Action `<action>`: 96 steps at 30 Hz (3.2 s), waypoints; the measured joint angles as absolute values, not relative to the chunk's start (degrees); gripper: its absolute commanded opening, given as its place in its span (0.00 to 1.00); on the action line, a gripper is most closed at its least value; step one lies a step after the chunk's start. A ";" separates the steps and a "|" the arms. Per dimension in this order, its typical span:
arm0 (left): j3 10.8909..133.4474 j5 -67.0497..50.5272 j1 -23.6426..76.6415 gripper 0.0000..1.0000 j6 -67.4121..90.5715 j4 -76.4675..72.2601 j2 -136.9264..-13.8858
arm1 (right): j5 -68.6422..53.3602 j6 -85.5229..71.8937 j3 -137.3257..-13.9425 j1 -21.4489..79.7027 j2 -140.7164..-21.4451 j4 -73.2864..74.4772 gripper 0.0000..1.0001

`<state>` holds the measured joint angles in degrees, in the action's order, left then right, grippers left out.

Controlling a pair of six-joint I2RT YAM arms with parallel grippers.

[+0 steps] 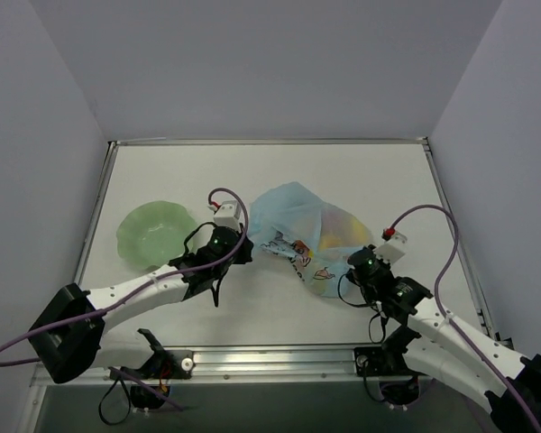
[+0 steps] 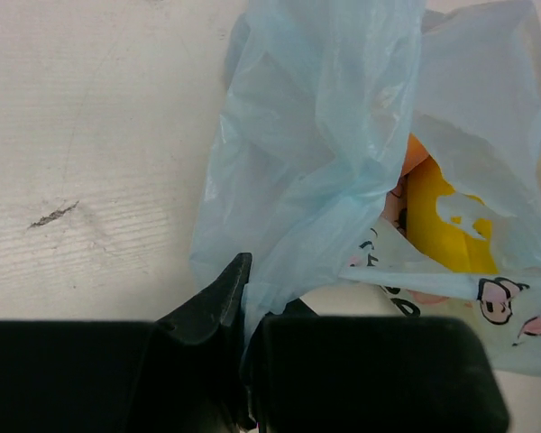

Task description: Take the fake fruits out of the plastic bag

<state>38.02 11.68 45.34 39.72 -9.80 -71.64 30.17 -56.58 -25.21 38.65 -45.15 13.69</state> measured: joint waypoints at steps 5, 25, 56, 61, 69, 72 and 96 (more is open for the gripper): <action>37.78 13.61 45.32 0.02 39.29 -11.16 -75.11 | 24.12 -59.66 -20.56 41.17 -41.15 12.25 0.03; 36.58 11.99 46.09 0.02 36.49 -14.20 -68.23 | 24.91 -36.18 -58.24 50.02 -57.19 19.73 0.70; 35.90 13.58 46.17 0.02 35.55 -12.69 -64.90 | 31.77 -26.24 -51.99 45.45 -69.30 7.79 0.00; 35.92 13.02 46.57 0.02 35.40 -12.67 -64.71 | 31.68 -28.38 -48.51 45.45 -61.19 6.70 0.00; 37.21 14.33 47.48 0.07 32.27 -6.66 -59.61 | 31.70 -27.22 -47.90 44.01 -58.70 7.99 0.00; 40.82 16.32 47.59 0.26 30.39 -3.44 -56.75 | 31.03 -24.40 -50.41 42.13 -59.33 5.93 0.00; 56.99 16.03 67.88 0.26 27.09 5.58 -56.90 | 19.18 -16.47 -50.37 38.20 -66.24 -3.16 0.00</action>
<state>56.99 16.03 67.88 27.09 5.58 -56.90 19.18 -16.47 -50.37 38.20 -66.24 -3.16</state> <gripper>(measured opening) 0.285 0.001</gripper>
